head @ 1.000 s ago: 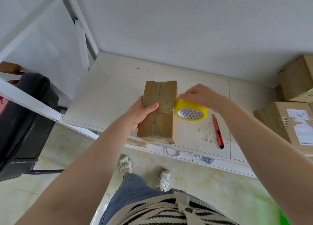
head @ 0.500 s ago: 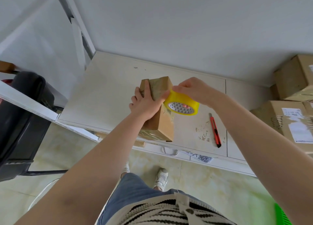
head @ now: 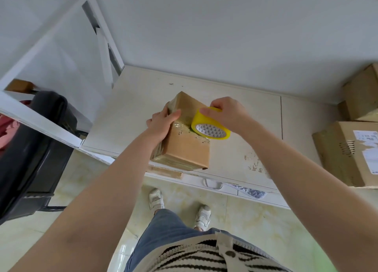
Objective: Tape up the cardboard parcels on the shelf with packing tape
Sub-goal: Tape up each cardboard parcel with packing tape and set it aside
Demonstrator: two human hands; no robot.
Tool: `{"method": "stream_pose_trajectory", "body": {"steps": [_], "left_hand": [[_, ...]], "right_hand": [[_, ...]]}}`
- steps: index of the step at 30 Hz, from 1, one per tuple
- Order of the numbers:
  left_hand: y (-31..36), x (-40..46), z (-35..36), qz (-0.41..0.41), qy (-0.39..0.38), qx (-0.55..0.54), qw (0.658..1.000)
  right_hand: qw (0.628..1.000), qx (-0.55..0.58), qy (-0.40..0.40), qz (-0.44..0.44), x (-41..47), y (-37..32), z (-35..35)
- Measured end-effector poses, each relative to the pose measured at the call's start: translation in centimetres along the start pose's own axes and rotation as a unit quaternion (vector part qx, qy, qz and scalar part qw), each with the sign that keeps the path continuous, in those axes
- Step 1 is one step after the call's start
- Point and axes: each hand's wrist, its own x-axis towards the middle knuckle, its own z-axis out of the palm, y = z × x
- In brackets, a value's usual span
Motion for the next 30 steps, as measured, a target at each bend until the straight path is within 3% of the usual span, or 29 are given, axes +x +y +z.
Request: {"method": "stream_pose_trajectory", "body": {"steps": [3,7,17,26,30], "left_hand": [[0.1,-0.2,0.2,-0.001,0.013,-0.067,0.998],[-0.8,-0.2,1.0,0.007,0.015,-0.019,1.000],[-2.5,-0.7,4.3,0.013,0.024,-0.069,0.997],[-2.7,-0.5,4.1,0.007,0.015,-0.074,0.997],[-2.8,-0.4,4.3,0.010,0.013,-0.078,0.997]], "right_hand": [[1.000,0.006,0.002,-0.010,0.2,-1.4,1.1],[0.996,0.077,-0.038,-0.038,-0.2,-1.1,1.3],[0.979,-0.196,-0.054,-0.031,-0.7,-0.9,-1.1],[0.973,-0.230,-0.016,0.029,-1.5,2.5,-2.7],[0.956,-0.278,-0.045,0.085,-2.4,5.4,-3.2]]}}
